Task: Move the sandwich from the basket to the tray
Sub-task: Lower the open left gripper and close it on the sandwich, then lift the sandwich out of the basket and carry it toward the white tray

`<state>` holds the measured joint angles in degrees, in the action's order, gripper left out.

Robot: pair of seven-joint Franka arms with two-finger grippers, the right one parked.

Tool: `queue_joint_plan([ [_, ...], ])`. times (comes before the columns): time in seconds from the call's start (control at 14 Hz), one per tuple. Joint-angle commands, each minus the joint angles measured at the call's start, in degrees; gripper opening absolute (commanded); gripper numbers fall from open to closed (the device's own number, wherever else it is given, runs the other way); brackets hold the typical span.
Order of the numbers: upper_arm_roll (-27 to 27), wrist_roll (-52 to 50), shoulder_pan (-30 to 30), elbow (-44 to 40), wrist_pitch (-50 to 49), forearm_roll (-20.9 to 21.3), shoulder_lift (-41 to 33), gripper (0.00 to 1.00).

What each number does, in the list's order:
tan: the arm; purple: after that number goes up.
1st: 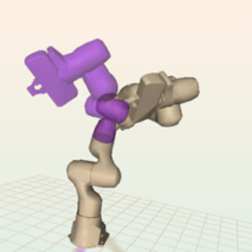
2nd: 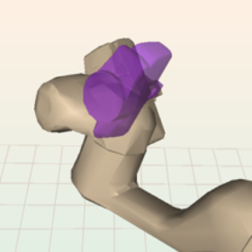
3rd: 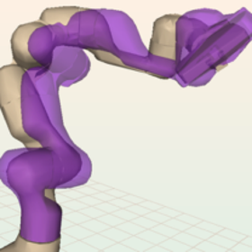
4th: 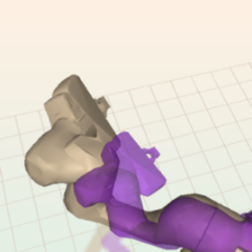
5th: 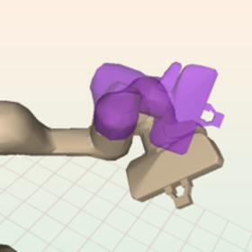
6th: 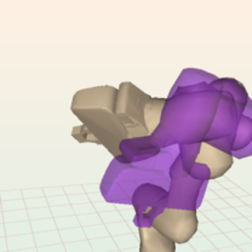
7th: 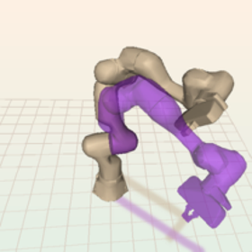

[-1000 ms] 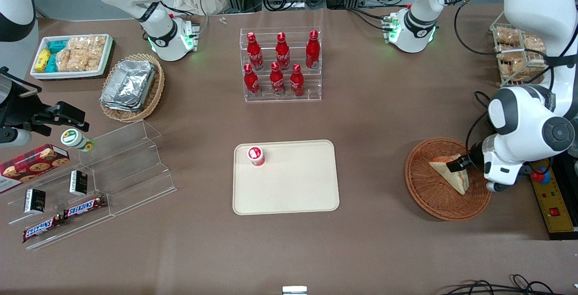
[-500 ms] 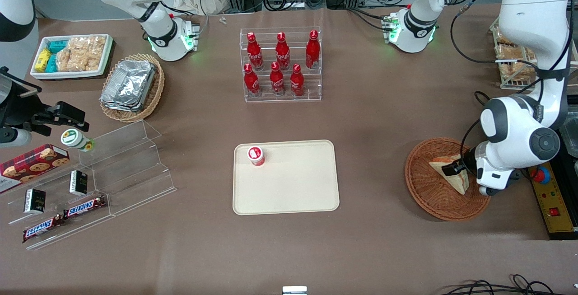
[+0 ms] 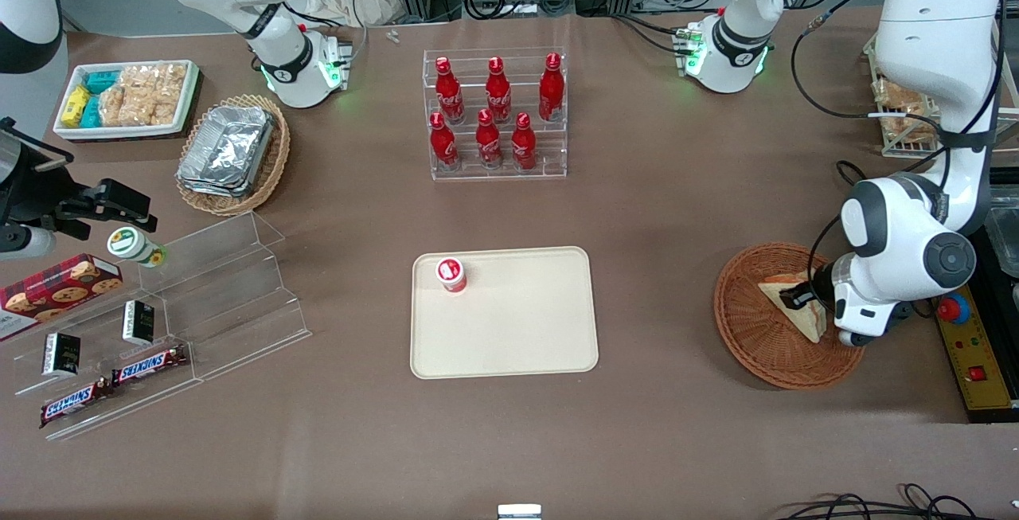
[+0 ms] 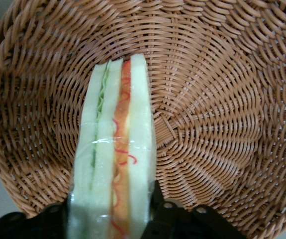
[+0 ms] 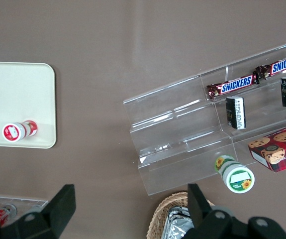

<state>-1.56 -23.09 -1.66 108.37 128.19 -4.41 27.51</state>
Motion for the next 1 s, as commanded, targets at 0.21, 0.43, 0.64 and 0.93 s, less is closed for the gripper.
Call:
queue_joint_plan([
  [0.21,-0.11,-3.81,0.43,-1.67,-2.76,1.16,-0.78,0.17],
  [0.43,0.15,-4.68,0.43,-2.19,-6.79,1.16,-4.2,0.16],
  [0.64,0.24,-3.99,0.43,-9.63,-21.35,1.15,-7.37,0.16],
  [0.93,3.47,-4.15,0.43,-23.44,-39.83,0.19,-8.17,0.13],
])
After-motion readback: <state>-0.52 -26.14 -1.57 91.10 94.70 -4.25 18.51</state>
